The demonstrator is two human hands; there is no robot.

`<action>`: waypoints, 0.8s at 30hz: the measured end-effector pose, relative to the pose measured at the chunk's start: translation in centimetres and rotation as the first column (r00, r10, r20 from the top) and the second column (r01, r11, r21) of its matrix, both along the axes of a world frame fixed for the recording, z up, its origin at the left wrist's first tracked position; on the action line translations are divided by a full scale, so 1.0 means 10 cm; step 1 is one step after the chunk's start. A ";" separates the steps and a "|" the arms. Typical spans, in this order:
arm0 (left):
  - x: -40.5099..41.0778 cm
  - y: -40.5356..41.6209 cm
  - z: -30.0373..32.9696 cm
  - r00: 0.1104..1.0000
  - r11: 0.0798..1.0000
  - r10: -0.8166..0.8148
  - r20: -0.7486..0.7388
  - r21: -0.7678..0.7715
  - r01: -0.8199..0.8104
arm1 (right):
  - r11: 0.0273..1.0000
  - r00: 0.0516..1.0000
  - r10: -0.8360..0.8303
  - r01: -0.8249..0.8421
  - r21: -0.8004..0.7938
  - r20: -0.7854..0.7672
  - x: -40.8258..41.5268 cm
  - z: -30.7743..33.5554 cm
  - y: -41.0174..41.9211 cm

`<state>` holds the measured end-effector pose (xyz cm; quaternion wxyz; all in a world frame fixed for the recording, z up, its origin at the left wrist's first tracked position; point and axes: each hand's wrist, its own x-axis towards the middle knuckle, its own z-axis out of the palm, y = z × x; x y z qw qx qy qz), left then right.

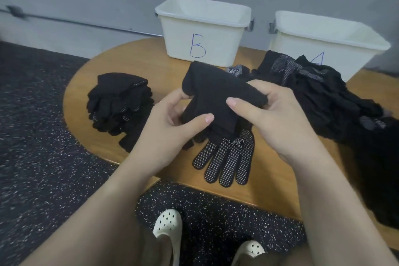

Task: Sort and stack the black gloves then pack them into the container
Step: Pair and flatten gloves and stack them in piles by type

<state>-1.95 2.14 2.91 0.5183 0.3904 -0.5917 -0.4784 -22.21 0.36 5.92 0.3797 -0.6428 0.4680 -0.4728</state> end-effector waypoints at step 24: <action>1.32 -0.27 -0.17 0.728 0.725 0.679 0.097 -0.244 -0.644 | 0.989 0.989 0.147 -0.146 -0.039 0.028 1.97 -0.02 -1.05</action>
